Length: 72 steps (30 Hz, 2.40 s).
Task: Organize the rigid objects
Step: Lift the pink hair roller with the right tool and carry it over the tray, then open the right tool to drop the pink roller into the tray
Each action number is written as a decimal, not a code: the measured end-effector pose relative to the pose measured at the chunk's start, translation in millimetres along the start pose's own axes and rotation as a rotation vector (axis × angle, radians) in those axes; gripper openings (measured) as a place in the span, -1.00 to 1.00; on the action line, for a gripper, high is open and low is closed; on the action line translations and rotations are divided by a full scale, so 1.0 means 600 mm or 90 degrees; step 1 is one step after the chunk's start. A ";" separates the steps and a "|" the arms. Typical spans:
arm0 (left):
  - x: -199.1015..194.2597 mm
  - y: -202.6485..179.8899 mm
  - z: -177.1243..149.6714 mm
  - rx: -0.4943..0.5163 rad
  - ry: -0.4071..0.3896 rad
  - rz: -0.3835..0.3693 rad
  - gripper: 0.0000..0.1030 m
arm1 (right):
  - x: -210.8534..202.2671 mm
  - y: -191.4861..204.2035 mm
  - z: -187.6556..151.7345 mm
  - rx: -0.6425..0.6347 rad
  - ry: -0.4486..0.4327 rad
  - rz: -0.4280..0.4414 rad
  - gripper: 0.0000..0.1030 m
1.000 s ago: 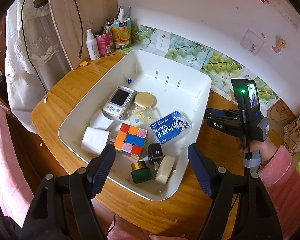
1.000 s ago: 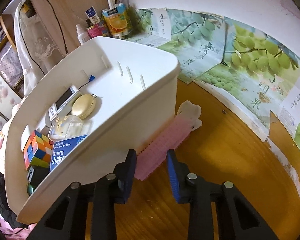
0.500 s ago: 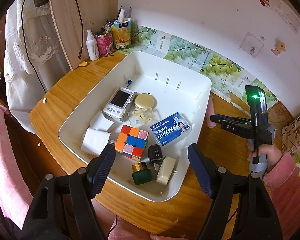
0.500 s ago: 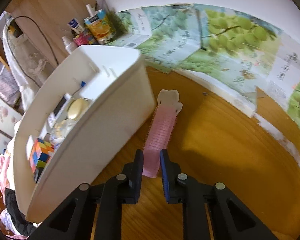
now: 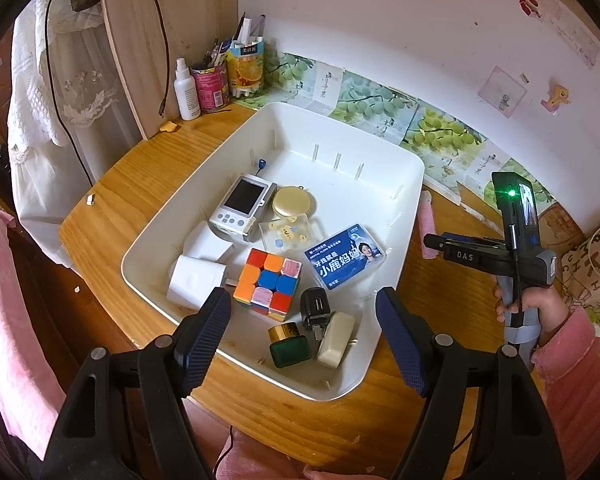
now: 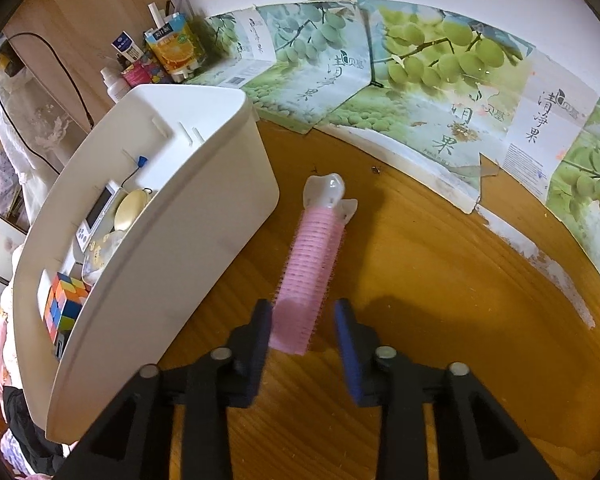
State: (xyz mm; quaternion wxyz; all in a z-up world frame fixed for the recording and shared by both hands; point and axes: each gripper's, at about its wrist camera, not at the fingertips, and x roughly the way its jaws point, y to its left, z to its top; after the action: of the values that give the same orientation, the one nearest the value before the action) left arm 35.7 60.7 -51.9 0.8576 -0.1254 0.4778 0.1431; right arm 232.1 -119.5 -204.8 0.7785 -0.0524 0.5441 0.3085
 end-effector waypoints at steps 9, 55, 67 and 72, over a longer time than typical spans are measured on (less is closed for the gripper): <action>-0.004 0.025 -0.003 -0.030 -0.003 0.003 0.51 | 0.022 0.008 0.006 0.005 0.015 -0.024 -0.16; -0.015 0.112 0.097 0.179 -0.021 -0.207 0.60 | -0.201 0.181 -0.042 0.224 -0.150 -0.053 -0.54; 0.010 0.165 0.110 0.257 0.012 -0.224 0.60 | -0.146 0.300 -0.053 0.247 -0.160 -0.016 -0.54; 0.012 0.171 0.108 0.272 0.016 -0.221 0.60 | -0.106 0.344 -0.059 0.235 -0.137 -0.006 -0.53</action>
State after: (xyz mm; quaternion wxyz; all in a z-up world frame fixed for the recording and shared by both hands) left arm 52.4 179.4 -32.9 0.8703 -0.0235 0.4790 -0.1119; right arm 78.6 4.7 -110.8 0.8301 0.1216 0.5047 0.2035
